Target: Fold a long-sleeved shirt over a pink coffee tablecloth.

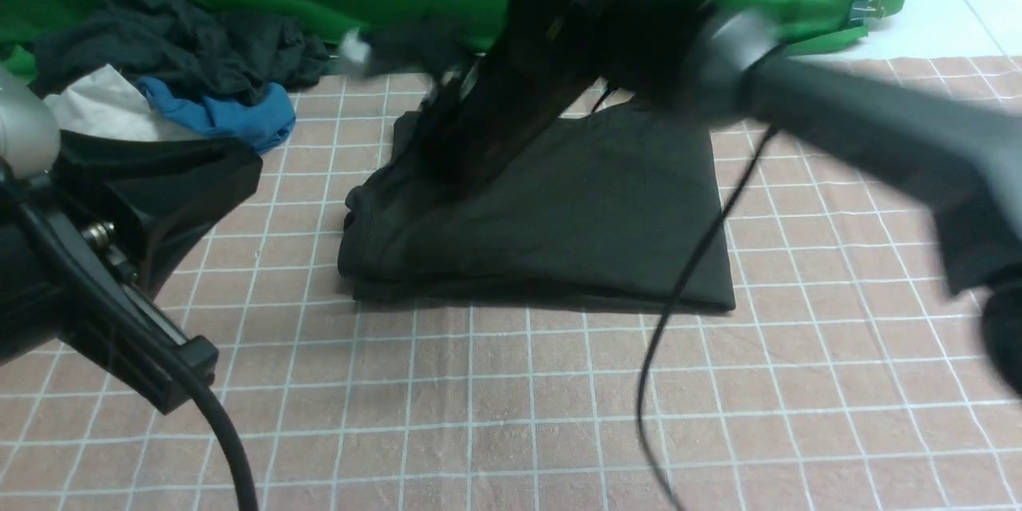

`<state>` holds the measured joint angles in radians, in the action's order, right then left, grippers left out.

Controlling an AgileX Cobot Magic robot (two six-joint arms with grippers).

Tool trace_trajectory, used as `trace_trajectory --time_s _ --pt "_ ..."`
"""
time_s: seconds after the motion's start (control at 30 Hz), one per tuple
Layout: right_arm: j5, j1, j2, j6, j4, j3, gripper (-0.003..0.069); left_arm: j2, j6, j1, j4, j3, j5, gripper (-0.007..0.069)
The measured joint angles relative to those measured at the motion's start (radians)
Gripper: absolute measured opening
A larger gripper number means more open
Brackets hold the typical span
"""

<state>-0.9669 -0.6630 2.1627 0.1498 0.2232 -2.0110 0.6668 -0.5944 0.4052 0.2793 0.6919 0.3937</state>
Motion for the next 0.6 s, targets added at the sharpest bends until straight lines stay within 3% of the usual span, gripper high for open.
trace_trajectory --time_s 0.17,0.27,0.4,0.6 --pt "-0.070 0.122 -0.152 -0.123 -0.290 0.118 0.0039 -0.091 0.000 0.000 -0.001 -0.015 -0.008 0.0017" --pt "-0.051 0.187 -0.184 -0.150 -0.318 0.218 0.0039 -0.140 0.000 0.000 0.000 -0.045 -0.023 0.0017" --pt "0.083 0.330 -0.186 -0.137 -0.194 0.451 0.0040 -0.259 0.000 0.000 0.019 -0.132 -0.051 0.0017" --pt "0.209 0.382 -0.150 -0.048 -0.049 0.583 0.0040 -0.338 0.000 0.000 0.029 -0.229 -0.084 0.0017"
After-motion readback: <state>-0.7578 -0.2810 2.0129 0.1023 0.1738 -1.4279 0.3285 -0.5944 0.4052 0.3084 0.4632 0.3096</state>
